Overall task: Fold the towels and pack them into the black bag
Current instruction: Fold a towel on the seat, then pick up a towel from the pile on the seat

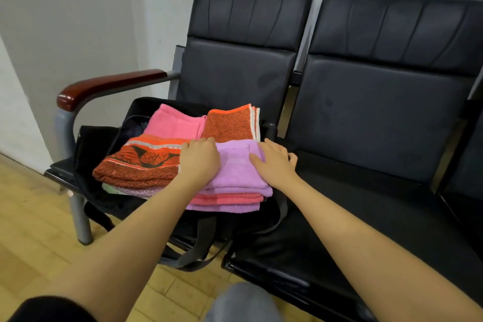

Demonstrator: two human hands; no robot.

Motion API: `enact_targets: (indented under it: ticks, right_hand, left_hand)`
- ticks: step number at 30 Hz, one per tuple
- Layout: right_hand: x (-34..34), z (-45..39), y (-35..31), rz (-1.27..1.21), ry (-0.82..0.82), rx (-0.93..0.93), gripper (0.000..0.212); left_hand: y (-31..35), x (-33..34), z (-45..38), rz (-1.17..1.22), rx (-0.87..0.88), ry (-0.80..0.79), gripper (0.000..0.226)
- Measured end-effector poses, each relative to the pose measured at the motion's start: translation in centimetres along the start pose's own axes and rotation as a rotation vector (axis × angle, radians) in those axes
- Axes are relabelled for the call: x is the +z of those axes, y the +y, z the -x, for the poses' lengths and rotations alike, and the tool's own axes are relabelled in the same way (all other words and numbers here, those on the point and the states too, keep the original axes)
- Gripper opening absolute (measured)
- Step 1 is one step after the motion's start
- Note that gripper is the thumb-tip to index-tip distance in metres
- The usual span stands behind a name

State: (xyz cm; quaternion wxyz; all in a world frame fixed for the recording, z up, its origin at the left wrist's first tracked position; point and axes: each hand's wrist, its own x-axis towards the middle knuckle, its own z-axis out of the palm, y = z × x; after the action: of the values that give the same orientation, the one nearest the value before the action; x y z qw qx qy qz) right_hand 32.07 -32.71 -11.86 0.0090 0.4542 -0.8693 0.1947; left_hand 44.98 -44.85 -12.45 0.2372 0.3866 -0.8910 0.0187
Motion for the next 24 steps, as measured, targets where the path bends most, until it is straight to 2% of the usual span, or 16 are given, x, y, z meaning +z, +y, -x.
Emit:
enact_targets:
  ticks: [4, 8, 19, 24]
  right_hand:
    - [-2.2, 1.9, 2.6, -0.092, 0.147, 0.018, 0.035]
    - [-5.0, 4.4, 7.6, -0.159, 0.225, 0.101, 0.030]
    - [-11.7, 16.2, 27.4, -0.336, 0.464, 0.505, 0.017]
    - [-13.6, 21.7, 35.4, -0.383, 0.645, 0.726, 0.014]
  left_hand:
    - [4.1, -1.8, 0.0, 0.120, 0.119, 0.080, 0.019]
    - [10.2, -2.2, 0.6, 0.273, 0.213, 0.056, 0.023]
    - [32.7, 0.5, 6.2, 0.499, 0.517, -0.270, 0.032]
    - [42.8, 2.3, 9.3, 0.601, 0.637, -0.412, 0.032]
